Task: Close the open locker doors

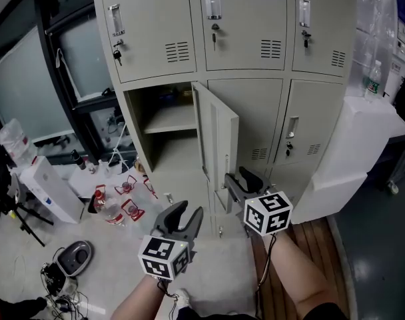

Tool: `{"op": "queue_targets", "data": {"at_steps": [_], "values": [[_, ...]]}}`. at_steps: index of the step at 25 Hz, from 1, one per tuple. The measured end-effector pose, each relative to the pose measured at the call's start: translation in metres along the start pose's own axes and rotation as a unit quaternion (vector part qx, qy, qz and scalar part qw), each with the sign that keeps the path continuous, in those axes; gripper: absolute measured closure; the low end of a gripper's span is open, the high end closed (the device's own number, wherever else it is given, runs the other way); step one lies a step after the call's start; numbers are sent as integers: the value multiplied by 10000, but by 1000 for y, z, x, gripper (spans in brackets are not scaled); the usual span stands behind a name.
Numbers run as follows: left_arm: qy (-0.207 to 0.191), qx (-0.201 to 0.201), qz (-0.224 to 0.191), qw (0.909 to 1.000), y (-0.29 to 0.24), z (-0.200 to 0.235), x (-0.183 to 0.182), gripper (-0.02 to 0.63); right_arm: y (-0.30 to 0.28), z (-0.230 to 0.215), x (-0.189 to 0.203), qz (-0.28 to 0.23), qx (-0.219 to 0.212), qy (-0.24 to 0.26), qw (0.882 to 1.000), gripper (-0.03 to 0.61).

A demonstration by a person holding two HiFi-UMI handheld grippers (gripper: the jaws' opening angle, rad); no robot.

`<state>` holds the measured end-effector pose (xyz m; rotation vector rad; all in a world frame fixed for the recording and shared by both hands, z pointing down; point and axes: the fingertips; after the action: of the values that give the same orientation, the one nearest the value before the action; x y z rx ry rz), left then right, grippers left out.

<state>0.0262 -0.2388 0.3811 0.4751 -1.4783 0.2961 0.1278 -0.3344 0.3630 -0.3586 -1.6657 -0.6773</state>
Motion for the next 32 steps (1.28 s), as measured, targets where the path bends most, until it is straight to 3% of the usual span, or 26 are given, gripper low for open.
{"op": "queue_targets", "data": {"at_steps": [15, 22, 32], "values": [[57, 135, -115, 9998, -5, 29, -7, 454, -24, 0, 11, 138, 179, 103, 9997, 399], [116, 163, -172, 9997, -1, 37, -10, 456, -28, 6, 13, 209, 246, 93, 9994, 444], [206, 211, -195, 9994, -4, 53, -12, 455, -38, 31, 17, 290, -87, 144, 9994, 442]]}}
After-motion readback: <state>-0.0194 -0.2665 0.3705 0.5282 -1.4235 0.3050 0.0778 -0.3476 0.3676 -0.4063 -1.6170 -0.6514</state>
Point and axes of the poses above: the fingertips, and each gripper's own axes: y backward along the fingers, z to its left, x out of its underside, and after that the axes turned 14 degrees about -z, right-handed
